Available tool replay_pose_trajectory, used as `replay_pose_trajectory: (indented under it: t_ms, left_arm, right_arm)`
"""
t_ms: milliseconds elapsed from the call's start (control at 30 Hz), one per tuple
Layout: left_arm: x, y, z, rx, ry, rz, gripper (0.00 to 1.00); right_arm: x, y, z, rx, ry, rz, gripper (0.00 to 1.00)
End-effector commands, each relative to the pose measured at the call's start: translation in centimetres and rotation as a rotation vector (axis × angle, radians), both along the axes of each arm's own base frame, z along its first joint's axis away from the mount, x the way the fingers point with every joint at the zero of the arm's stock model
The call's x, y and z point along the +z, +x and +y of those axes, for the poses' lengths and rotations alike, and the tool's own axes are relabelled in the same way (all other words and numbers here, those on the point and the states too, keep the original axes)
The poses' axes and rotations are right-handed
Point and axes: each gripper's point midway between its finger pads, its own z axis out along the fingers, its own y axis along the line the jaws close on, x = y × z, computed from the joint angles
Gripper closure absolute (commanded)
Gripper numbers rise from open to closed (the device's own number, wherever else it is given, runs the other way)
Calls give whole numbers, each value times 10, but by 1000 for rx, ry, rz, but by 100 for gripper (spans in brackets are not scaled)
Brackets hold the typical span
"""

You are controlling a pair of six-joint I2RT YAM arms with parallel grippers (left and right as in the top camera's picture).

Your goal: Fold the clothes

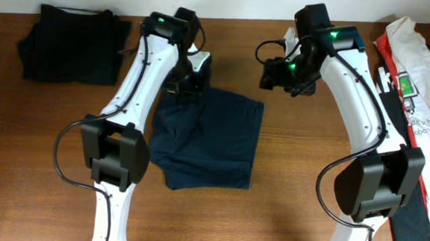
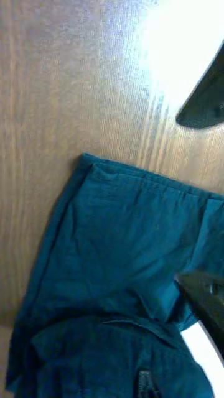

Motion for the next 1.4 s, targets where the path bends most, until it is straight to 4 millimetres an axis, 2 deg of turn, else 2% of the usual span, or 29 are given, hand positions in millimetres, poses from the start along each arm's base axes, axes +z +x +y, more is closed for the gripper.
replay_pose_trajectory:
  t_ms: [0,33,67,100,133,200,233,267,333,367,400,467,500,533,633,733,867,900,933,967,1033,1067,1100,1133,1200,1267,1367]
  left_arm:
    - [3,7,50,108,161,-6,100]
    - [9,11,73,154,175,0,100]
    - [14,14,86,187,173,-1,100]
    - [21,18,110,243,172,-4,99]
    - [30,26,133,304,157,-30,99]
    - [49,32,163,388,142,-78,100]
    - [64,30,179,433,133,-113,100]
    - [79,28,187,455,122,-145,99]
    - [96,23,189,466,110,-186,100]
    - [113,19,182,455,92,-227,99]
    - [117,17,176,443,83,-235,99]
    - [119,16,150,395,29,-228,99]
    - [114,14,127,353,-4,-202,99]
    - [110,12,113,323,-6,-188,99]
    - [90,11,69,229,-10,-164,99]
    - [52,20,21,150,-16,-158,96]
    - [16,30,-21,108,-29,-158,99]
    - [9,27,-27,93,-17,-146,99]
    - [6,25,-29,89,-6,-141,99]
    - [6,26,-25,93,9,-144,99]
    - [9,31,-3,126,62,-151,99]
    - [12,33,16,158,91,-142,99]
    - [20,34,44,215,107,-120,99]
    - [26,36,60,249,109,-116,99]
    - [37,40,81,297,110,-119,99]
    - [55,43,109,358,108,-135,99]
    - [68,46,131,409,104,-158,99]
  right_arm:
    - [-4,-9,-21,-50,-10,64,40]
    - [-5,-13,-23,-53,-13,85,46]
    - [-5,-15,-23,-53,-13,90,47]
    - [-5,-15,-21,-48,-13,92,46]
    - [-5,-16,-17,-39,-11,89,41]
    - [-5,-16,-6,-14,-10,80,36]
    - [-4,-16,1,4,-9,68,34]
    - [-4,-14,7,16,-7,55,34]
    - [-4,-9,17,35,-3,27,34]
    - [-6,-4,26,52,2,4,34]
    - [-10,-1,30,56,4,3,34]
    - [-22,-1,34,49,-1,30,34]
    - [-30,-1,36,52,-5,51,34]
    - [-37,-1,36,52,-7,67,34]
    - [-51,0,36,53,-14,99,34]
    - [-61,1,36,52,-21,117,35]
    - [-70,5,30,36,-19,128,36]
    - [-70,6,26,28,-19,128,36]
    - [-69,9,14,1,-18,131,36]
    - [-68,10,1,-28,-18,143,36]
    - [-69,9,-28,-93,-19,180,35]
    - [-69,5,-49,-137,-18,210,31]
    - [-70,5,-73,-194,-14,228,19]
    - [-70,5,-84,-219,-11,229,6]
    - [-70,7,-96,-244,-9,228,1]
    - [-70,7,-108,-273,-5,229,1]
    - [-70,7,-111,-280,-5,228,1]
